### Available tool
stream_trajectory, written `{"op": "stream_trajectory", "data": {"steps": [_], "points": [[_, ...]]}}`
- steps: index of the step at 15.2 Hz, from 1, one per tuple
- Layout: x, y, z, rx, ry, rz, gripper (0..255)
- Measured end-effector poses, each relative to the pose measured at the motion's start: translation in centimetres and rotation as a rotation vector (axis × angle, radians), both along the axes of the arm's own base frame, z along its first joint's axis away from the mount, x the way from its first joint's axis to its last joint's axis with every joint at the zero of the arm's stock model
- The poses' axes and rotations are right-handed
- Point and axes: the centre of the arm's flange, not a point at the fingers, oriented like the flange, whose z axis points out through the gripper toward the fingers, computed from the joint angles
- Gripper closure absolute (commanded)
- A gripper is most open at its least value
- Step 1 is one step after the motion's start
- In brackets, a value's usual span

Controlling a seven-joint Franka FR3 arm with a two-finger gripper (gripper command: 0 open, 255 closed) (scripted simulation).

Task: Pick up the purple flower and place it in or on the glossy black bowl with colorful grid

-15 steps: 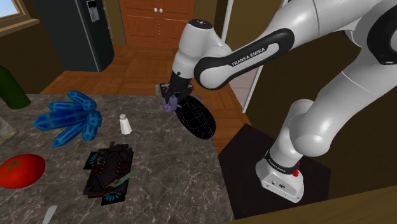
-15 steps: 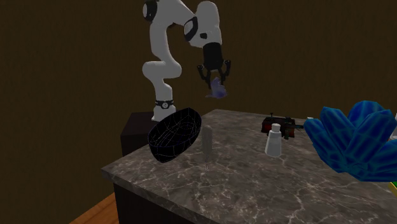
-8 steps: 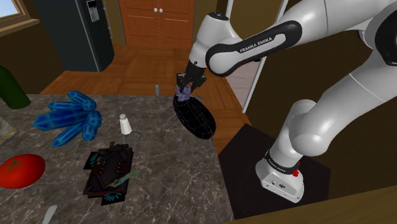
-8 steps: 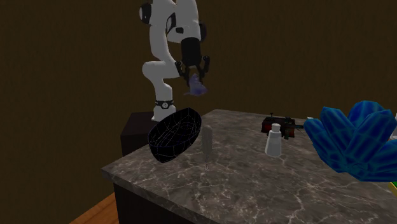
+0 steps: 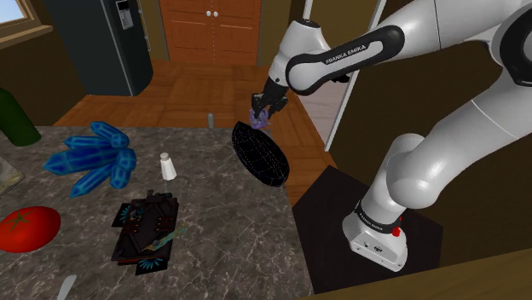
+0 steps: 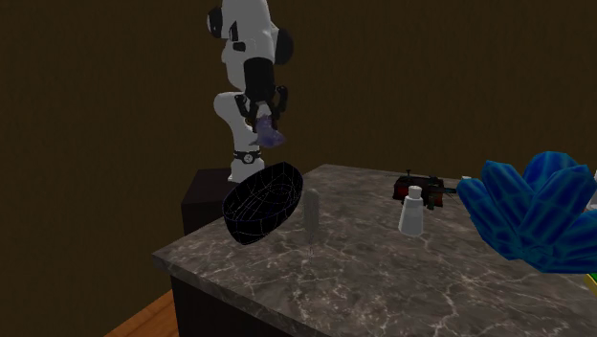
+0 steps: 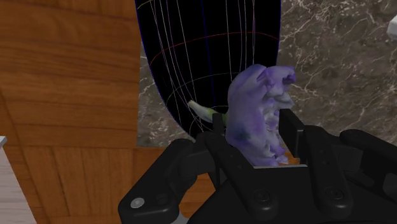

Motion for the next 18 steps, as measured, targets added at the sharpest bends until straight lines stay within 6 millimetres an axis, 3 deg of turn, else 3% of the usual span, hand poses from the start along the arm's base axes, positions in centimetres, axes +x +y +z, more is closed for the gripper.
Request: {"op": "stream_trajectory", "data": {"steps": [15, 18], "points": [[0.0, -0.1, -7.9, 0.0, 0.0, 0.001, 255], [-0.1, -0.1, -8.4, 0.0, 0.0, 0.001, 255]]}}
